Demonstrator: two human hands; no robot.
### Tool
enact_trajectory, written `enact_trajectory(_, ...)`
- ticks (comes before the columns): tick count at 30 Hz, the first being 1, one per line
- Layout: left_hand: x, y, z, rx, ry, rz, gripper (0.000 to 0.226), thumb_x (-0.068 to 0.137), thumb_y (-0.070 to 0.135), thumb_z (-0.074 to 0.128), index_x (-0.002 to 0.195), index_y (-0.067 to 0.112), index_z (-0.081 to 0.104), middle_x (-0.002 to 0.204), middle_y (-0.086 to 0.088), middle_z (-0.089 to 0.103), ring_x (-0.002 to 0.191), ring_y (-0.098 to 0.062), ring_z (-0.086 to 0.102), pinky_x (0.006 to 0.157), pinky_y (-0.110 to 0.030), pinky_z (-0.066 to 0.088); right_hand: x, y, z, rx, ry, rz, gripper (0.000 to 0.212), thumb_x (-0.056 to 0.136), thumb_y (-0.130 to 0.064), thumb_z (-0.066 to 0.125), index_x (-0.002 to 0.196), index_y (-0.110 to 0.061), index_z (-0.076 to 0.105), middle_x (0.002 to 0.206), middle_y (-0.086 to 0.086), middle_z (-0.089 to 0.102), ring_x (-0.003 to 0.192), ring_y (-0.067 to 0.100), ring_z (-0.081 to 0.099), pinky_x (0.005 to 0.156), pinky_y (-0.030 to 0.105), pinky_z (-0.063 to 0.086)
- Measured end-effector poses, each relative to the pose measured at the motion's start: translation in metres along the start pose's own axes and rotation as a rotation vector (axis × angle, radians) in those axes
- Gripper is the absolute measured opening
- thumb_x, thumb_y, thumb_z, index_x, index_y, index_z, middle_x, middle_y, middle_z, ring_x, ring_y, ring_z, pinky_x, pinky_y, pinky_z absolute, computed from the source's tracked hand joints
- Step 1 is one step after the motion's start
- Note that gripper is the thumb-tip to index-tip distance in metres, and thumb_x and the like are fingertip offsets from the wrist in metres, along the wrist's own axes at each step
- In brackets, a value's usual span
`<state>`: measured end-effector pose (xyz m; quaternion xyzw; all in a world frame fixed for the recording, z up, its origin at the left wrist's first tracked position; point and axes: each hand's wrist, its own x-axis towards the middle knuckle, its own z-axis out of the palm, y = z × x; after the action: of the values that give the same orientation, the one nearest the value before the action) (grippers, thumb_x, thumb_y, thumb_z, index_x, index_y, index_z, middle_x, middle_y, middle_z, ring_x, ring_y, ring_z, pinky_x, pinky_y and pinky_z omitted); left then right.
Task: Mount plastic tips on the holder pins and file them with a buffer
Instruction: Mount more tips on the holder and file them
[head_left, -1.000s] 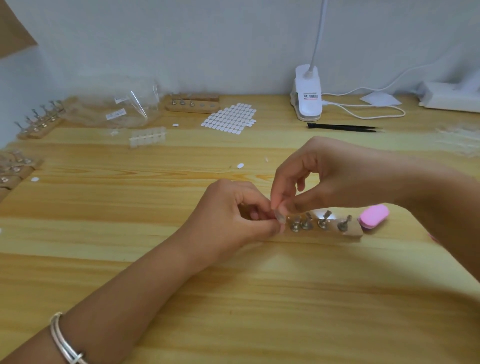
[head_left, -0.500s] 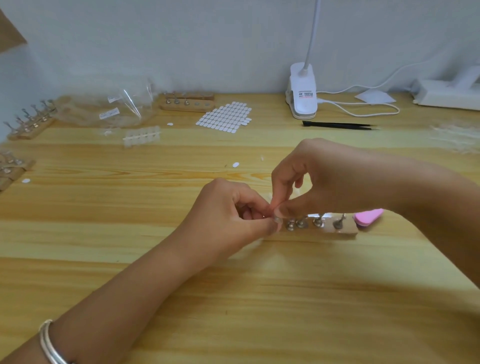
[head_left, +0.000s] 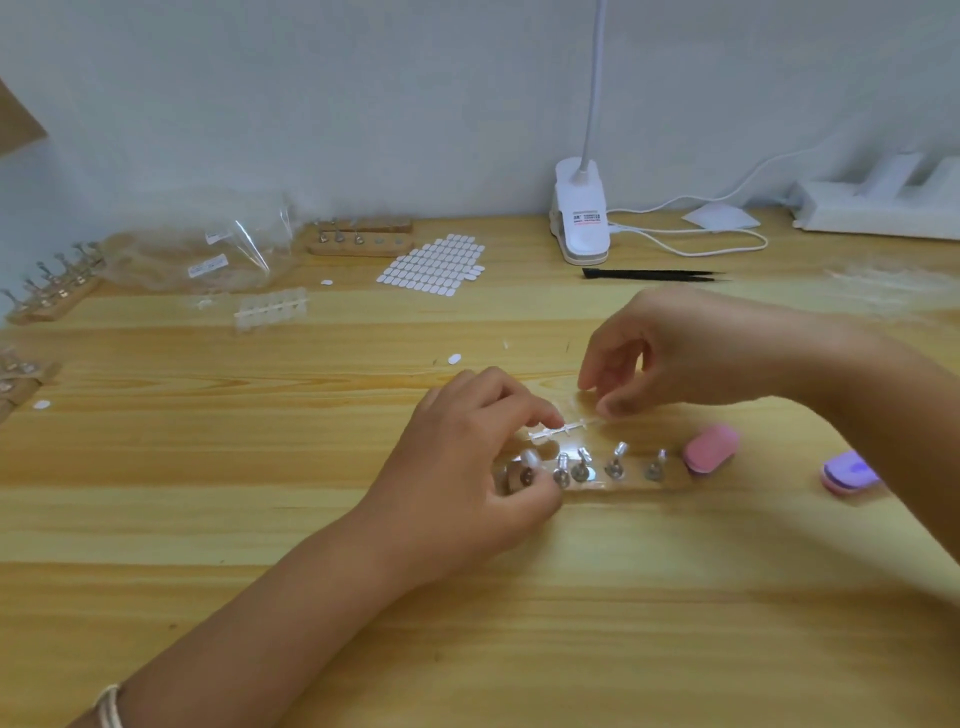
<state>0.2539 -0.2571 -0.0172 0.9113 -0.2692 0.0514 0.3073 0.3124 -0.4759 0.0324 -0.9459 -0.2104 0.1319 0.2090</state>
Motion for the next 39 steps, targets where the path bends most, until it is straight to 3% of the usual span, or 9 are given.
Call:
enact_trajectory(7,0.002,0.003,-0.001,0.121,-0.096,0.044,0.050,0.080,0.045,0.039,0.116,0.027,0.069,0.103,0.017,0.057,0.096,-0.003,0.047,0.090,-0.025,0.034,0.005,-0.008,0.013,-0.018,0.056,-0.057,0.020,0.079,-0.016,0.083,0.080,-0.033,0.072,0.078,-0.013,0.069,0.077,0.001,0.061,0.064,0.011,0.041)
enact_trajectory(12,0.003,0.007,-0.002,0.170,-0.090,0.044,0.044,0.081,0.038,0.049,0.117,0.027,0.071,0.103,0.015,0.058,0.095,-0.004,0.047,0.086,-0.021,0.029,0.001,-0.011,0.010,-0.051,0.087,-0.088,0.020,0.077,-0.014,0.084,0.073,-0.028,0.070,0.077,-0.009,0.069,0.069,-0.008,0.054,0.062,0.008,0.039)
enact_trajectory(17,0.002,0.008,-0.004,0.190,-0.105,0.036,0.045,0.081,0.039,0.049,0.119,0.028,0.070,0.106,0.016,0.058,0.098,-0.005,0.049,0.089,-0.024,0.031,-0.005,-0.010,0.000,-0.078,0.032,-0.101,0.018,0.083,-0.020,0.080,0.073,-0.033,0.070,0.076,-0.018,0.067,0.078,-0.010,0.054,0.068,0.007,0.039)
enact_trajectory(21,0.002,0.007,-0.003,0.181,-0.089,0.035,0.044,0.080,0.038,0.052,0.117,0.027,0.071,0.106,0.016,0.060,0.099,-0.006,0.051,0.090,-0.027,0.034,-0.011,-0.007,-0.020,0.088,0.104,-0.092,0.013,0.083,-0.031,0.076,0.072,-0.036,0.071,0.078,-0.025,0.068,0.083,0.018,0.064,0.078,0.027,0.050)
enact_trajectory(23,0.002,0.006,-0.003,0.165,-0.068,0.029,0.042,0.078,0.039,0.054,0.115,0.029,0.072,0.103,0.016,0.060,0.099,-0.006,0.051,0.090,-0.027,0.034,-0.018,-0.010,-0.028,0.184,0.012,-0.127,0.009,0.084,-0.042,0.078,0.078,-0.037,0.073,0.085,-0.020,0.071,0.089,0.023,0.066,0.088,0.039,0.051)
enact_trajectory(27,0.002,0.004,-0.001,0.090,0.003,0.010,0.040,0.074,0.038,0.063,0.112,0.031,0.071,0.096,0.016,0.062,0.095,-0.004,0.053,0.088,-0.024,0.033,-0.021,-0.025,-0.014,0.196,-0.248,-0.164,0.008,0.084,-0.037,0.076,0.077,-0.040,0.073,0.103,-0.011,0.073,0.104,0.004,0.063,0.091,0.012,0.040)
enact_trajectory(29,0.003,0.003,-0.001,0.034,0.037,0.004,0.033,0.071,0.036,0.069,0.103,0.029,0.072,0.095,0.015,0.062,0.094,-0.006,0.055,0.089,-0.028,0.036,-0.018,-0.029,-0.007,0.211,-0.268,-0.142,0.017,0.087,-0.030,0.078,0.074,-0.040,0.073,0.106,-0.010,0.072,0.105,0.003,0.062,0.090,0.011,0.039)
enact_trajectory(36,0.004,0.006,-0.004,-0.266,0.020,-0.048,0.018,0.065,0.030,0.083,0.079,0.021,0.074,0.096,0.011,0.059,0.098,-0.012,0.059,0.094,-0.048,0.044,-0.016,-0.032,0.000,0.190,-0.269,-0.123,0.001,0.084,-0.046,0.073,0.082,-0.046,0.073,0.106,-0.011,0.070,0.107,0.004,0.061,0.103,0.035,0.045)
enact_trajectory(39,0.005,0.007,-0.005,-0.313,0.004,-0.055,0.015,0.068,0.020,0.089,0.073,0.018,0.075,0.094,0.010,0.060,0.097,-0.011,0.058,0.095,-0.048,0.042,-0.016,-0.036,0.002,0.152,-0.261,-0.135,0.014,0.085,-0.057,0.067,0.089,-0.044,0.072,0.106,0.001,0.071,0.107,0.024,0.063,0.102,0.054,0.047)
